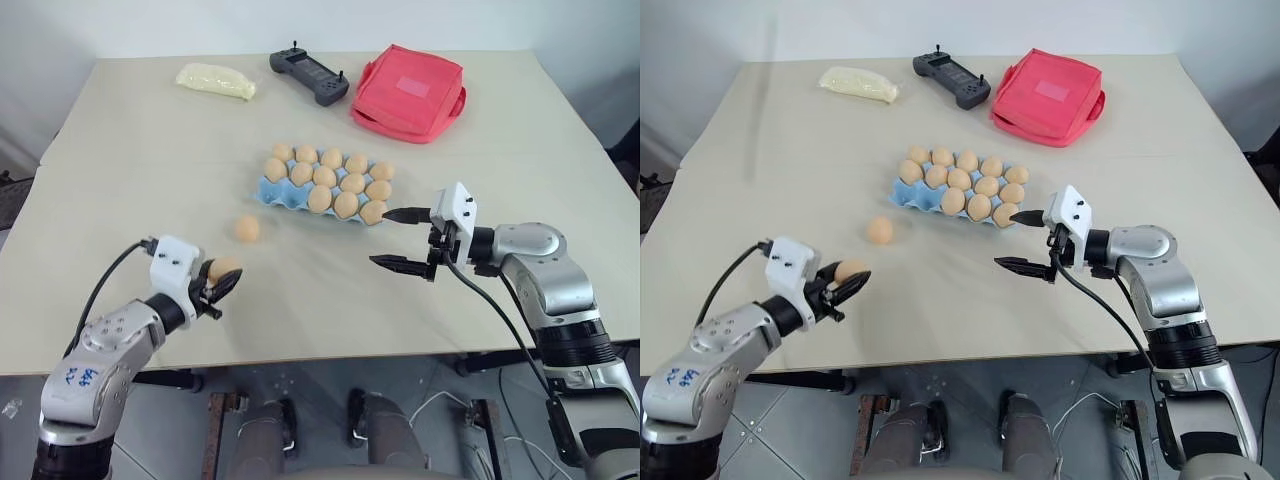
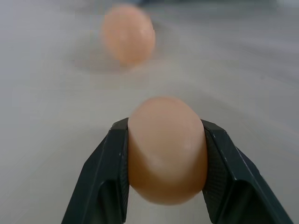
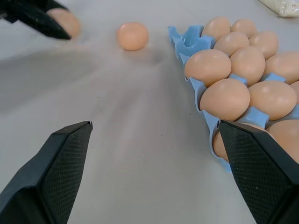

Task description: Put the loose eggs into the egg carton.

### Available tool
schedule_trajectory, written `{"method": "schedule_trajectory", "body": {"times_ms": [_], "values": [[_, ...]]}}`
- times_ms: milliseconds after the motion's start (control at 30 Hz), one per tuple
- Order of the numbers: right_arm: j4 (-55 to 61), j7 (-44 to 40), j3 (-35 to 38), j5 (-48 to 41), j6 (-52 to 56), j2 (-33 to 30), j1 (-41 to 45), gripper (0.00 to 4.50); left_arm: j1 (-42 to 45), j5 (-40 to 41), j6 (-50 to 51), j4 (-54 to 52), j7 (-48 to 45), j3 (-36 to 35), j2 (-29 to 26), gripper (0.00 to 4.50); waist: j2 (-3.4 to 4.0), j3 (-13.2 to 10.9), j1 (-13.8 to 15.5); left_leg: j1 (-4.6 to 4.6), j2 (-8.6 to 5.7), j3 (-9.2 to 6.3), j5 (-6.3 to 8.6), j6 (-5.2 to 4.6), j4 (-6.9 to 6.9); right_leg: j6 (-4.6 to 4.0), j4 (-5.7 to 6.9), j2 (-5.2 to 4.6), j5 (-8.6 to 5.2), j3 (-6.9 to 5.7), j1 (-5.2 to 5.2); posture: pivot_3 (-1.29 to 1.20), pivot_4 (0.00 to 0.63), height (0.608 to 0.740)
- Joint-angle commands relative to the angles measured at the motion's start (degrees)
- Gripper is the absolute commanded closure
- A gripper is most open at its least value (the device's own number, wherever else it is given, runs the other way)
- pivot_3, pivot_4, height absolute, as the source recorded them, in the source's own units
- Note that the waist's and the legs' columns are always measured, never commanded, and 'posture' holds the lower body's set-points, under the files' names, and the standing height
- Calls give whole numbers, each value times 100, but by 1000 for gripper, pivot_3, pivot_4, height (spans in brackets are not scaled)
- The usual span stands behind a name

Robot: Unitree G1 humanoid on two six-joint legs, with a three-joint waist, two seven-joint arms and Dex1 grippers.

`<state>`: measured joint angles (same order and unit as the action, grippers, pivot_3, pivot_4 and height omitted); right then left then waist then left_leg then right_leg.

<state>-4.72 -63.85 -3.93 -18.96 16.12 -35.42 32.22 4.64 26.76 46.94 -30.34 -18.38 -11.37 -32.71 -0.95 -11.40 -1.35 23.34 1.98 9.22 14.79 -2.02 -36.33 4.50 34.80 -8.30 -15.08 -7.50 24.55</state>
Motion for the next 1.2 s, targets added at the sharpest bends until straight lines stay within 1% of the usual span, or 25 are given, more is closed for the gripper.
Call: {"method": "schedule_trajectory", "body": {"times_ms": [33, 233, 333, 433, 600, 700, 833, 1067, 1200], "values": [[231, 86, 267, -44, -101, -127, -74, 0, 549, 169, -42, 101, -240, -126, -109, 2878, 0, 0, 17, 0, -2, 0, 0, 0, -1, 0, 1, -1, 0, -1, -1, 0, 150, 740], [379, 286, 419, -58, -125, -127, -205, 0, 1706, 181, -281, 894, -747, 182, -59, 2878, -1, 0, 31, 0, -7, 5, -12, 14, -6, 3, 7, 1, 2, -16, 0, 0, 150, 740], [418, 372, 489, -74, -178, -94, -250, 0, 2329, -86, -677, 1682, -1119, 560, -43, 2878, -1, -1, 39, -1, -7, 11, -18, 11, -8, 5, 8, 8, 2, -18, 0, 0, 150, 740], [381, 495, 573, -75, -299, -54, -237, 0, 2978, -381, -1222, 2758, -1463, 868, 89, 2878, -2, -1, 41, -3, -8, 14, -19, 9, -16, 6, 16, 34, 3, -14, 0, 0, 150, 740], [443, 660, 639, -56, -372, -39, -312, 0, 4079, -843, -2270, 4816, -2007, 1251, 558, 2878, -2, -1, 101, 1, -1, 15, -20, 0, -35, 10, 17, 44, 5, -12, 0, 0, 150, 740], [644, 817, 695, -88, -319, -28, -476, 0, 4549, -1068, -2821, 5806, -2185, 1302, 799, 2878, -3, -1, 117, 14, 18, 16, -9, -11, -71, 10, 20, 59, 5, -12, 1, 0, 150, 740], [962, 1021, 757, -114, -248, -23, -780, 0, 5127, -1289, -3435, 6953, -2367, 1278, 1081, 2878, -4, -2, 127, 31, 24, 19, -5, -12, -80, 12, 19, 69, 6, -14, 10, 0, 150, 740], [1326, 1258, 884, -154, -109, -66, -1110, 0, 5762, -1540, -4195, 8332, -2444, 1157, 1403, 2878, -6, -4, 114, 37, 23, 23, 2, -25, -97, 22, 11, 67, 12, -8, 12, 0, 150, 740], [1389, 1313, 917, -168, -76, -92, -1162, 0, 5970, -1667, -4479, 8844, -2360, 1092, 1487, 2878, -8, -5, 113, 37, 23, 20, 2, -26, -99, 22, 17, 67, 12, -9, 12, 0, 150, 740]]}}
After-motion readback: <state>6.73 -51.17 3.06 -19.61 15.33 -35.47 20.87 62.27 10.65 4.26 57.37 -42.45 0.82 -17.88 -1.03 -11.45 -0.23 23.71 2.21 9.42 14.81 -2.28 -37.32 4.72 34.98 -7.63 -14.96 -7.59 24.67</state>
